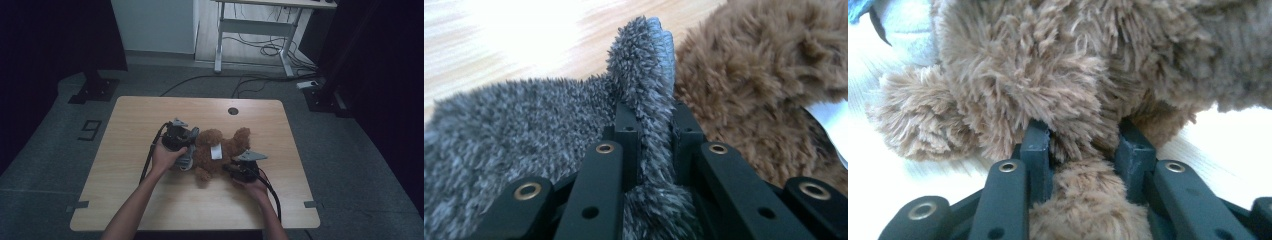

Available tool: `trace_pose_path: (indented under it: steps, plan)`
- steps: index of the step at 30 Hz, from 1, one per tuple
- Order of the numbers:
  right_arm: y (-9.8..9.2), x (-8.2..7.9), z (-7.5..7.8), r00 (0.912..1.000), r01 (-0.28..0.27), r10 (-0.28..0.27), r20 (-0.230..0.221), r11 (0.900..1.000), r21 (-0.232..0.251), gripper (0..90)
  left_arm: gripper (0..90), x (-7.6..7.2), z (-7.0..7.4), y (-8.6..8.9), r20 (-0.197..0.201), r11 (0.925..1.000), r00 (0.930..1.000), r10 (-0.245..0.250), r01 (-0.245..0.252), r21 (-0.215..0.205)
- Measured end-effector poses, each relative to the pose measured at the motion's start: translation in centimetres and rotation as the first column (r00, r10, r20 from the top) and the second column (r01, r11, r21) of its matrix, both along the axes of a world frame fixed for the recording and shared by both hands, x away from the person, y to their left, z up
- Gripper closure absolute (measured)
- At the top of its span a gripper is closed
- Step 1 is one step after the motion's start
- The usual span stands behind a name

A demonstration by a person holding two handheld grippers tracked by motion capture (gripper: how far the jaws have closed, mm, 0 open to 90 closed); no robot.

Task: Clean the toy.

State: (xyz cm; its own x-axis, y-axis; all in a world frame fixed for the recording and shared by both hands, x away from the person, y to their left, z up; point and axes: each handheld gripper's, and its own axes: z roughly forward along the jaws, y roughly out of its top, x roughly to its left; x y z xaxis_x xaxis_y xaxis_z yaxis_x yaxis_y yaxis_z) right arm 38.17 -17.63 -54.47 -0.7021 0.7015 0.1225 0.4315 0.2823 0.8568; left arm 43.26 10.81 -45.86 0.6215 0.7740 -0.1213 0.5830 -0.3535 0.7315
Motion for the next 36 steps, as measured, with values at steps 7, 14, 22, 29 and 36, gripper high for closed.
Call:
trace_pose_path:
  steps: [7,14,22,29,36]
  plan:
    - [-1.3,-0.9,1.1,0.9986,0.008,-0.006,-0.053,1.000,0.028,37.3,78.4,-3.3,-1.1,0.3,0.073,0.9995,0.9972,-0.013,0.015,-0.029]
    - [-3.5,-2.1,3.5,0.9935,0.105,-0.110,0.028,0.985,0.139,20.7,78.6,-5.5,-1.6,0.6,0.110,0.9973,0.9936,-0.025,0.033,-0.066]
    - [-2.3,-3.3,5.4,0.9955,0.060,-0.065,0.069,0.996,0.068,46.1,78.4,-7.3,-2.0,1.4,0.128,0.9946,0.9914,-0.029,0.042,-0.095]
    - [-2.2,-3.9,3.3,0.9998,-0.009,0.008,0.017,0.998,0.066,57.2,78.1,-8.2,-2.0,1.8,0.113,0.9923,0.9930,-0.032,0.045,-0.116]
    - [-2.6,-4.7,2.5,0.9997,-0.025,0.025,0.000,0.996,0.086,58.7,77.3,-9.8,0.7,2.5,0.151,0.9904,0.9880,-0.032,0.052,-0.128]
